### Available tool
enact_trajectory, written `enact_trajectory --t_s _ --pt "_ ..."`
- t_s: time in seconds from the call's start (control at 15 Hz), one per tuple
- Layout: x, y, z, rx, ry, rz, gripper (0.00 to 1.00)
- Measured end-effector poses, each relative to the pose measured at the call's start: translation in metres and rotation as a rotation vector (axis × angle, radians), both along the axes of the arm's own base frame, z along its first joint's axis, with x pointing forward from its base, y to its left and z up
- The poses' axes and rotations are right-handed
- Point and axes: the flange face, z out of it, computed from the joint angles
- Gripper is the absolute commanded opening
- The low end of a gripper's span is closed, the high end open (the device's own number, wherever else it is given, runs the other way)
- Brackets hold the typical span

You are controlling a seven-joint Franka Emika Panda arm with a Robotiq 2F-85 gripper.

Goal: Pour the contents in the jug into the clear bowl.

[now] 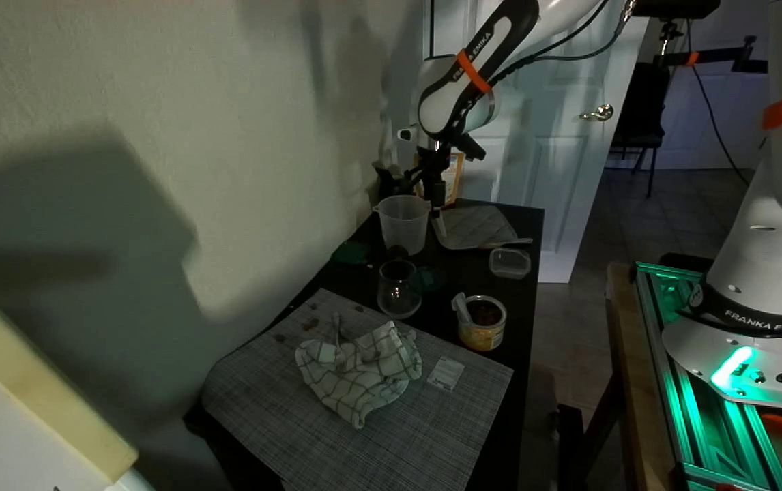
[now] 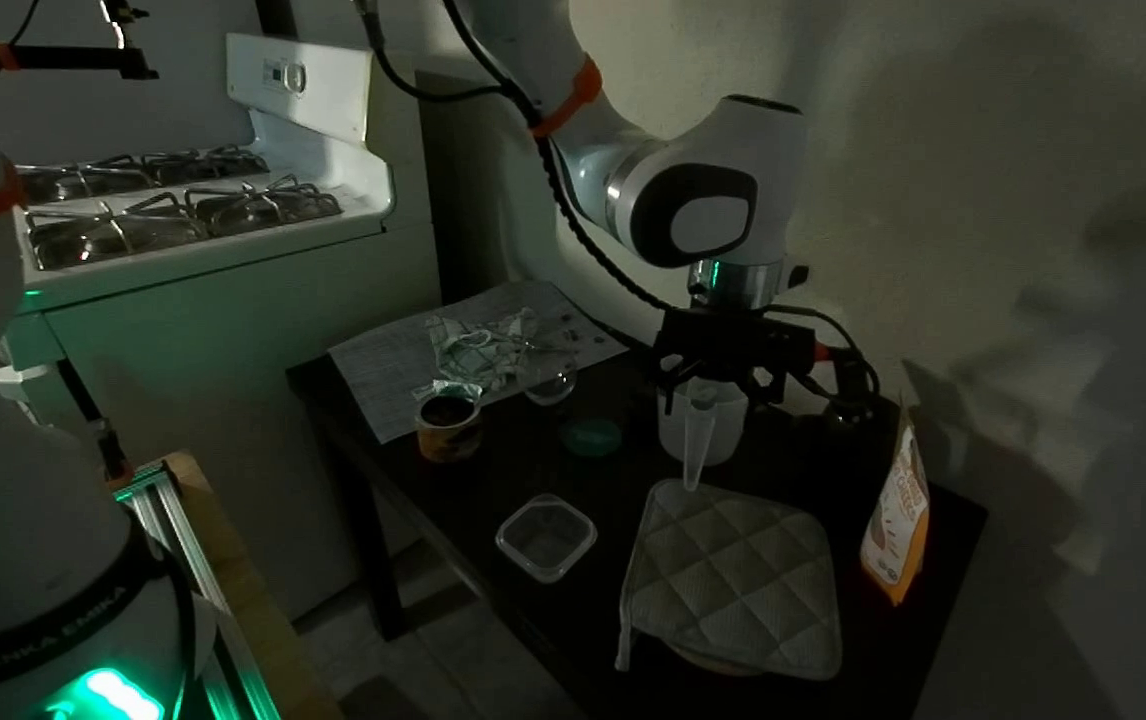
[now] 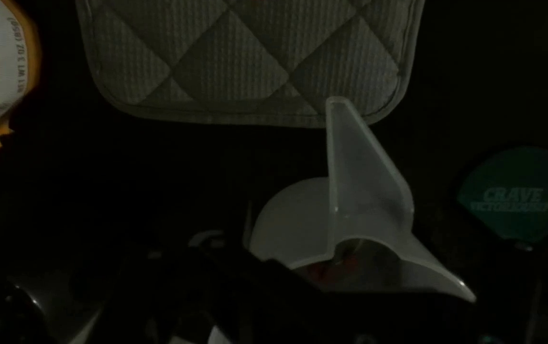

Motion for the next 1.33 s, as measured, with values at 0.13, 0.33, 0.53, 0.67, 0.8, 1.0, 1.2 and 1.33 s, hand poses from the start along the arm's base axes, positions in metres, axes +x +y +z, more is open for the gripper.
enact_trajectory --t_s 0.13,0.33,0.53,0.67,0.8,1.0,1.2,1.33 --pt "0.001 0.003 0.0 0.008 -0.003 0.022 0.53" --pt "0.0 0.001 0.002 0.013 -0.008 0.036 0.3" --pt "-0.003 -0.007 0.003 0.017 -0.011 0.034 0.11" --pt "-0.006 -0.011 0.004 0.018 -0.012 0.036 0.05" --pt "-0.009 -0.01 0.011 0.015 -0.019 0.053 0.06" --pt "-0.015 0.0 0.038 0.01 -0.038 0.135 0.0" --pt "-0.032 0.018 0.077 -0.011 0.024 0.237 0.0" --pt "-0.05 0.027 0.101 -0.049 0.116 0.302 0.0"
